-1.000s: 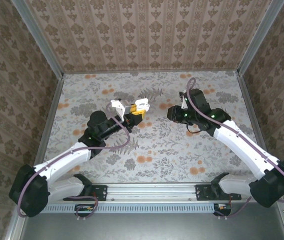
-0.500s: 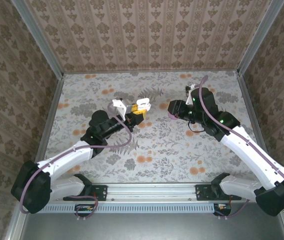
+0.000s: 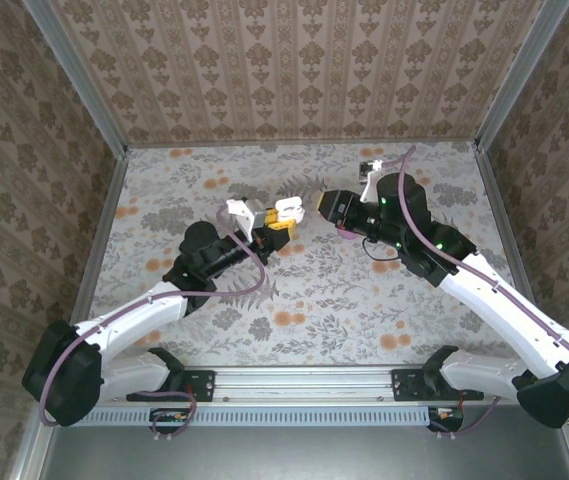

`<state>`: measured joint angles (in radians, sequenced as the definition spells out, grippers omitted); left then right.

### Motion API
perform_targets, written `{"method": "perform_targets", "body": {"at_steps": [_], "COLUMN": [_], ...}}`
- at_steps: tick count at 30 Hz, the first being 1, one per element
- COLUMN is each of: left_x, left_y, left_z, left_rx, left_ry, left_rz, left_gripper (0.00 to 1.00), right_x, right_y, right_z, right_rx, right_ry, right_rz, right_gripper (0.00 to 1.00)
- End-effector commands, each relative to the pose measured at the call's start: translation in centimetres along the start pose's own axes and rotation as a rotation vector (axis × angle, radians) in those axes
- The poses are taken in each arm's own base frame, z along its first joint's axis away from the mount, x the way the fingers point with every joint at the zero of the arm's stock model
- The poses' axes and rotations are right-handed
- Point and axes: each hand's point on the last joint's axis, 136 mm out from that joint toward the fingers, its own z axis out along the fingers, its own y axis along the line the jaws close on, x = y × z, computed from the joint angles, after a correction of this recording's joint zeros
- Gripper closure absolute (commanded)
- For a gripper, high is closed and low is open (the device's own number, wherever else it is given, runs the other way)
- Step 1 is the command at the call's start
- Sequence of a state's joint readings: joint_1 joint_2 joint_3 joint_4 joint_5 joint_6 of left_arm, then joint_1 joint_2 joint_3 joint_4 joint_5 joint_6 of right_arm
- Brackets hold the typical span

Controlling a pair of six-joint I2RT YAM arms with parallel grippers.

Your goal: Insert the wireless bluetooth earbuds into the charging case

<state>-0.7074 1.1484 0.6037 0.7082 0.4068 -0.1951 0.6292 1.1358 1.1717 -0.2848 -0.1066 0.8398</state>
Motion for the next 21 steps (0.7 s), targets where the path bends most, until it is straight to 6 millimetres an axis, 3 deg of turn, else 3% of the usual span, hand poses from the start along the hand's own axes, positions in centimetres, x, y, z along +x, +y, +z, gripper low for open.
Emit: {"method": "perform_targets", "body": {"at_steps": [1,21], "left_x": [-2.0,-2.3], "left_y": [-0.7,-1.0], "left_z": [0.2,0.1], "left_rx": [0.029,0.031], "left_ry": [-0.064,-0.084], "left_rz": [0.01,0.024], "left_gripper": [0.75,0.75], "right_x": [-2.0,0.0], "right_y": [2.8,5.6], "right_z": [-0.2,2.4], "right_rx": [-0.072,-0.038], "right_ry": [-0.077,-0.061], "right_rz": [0.006,-0.111], "right_gripper": [0.69,0.69]}}
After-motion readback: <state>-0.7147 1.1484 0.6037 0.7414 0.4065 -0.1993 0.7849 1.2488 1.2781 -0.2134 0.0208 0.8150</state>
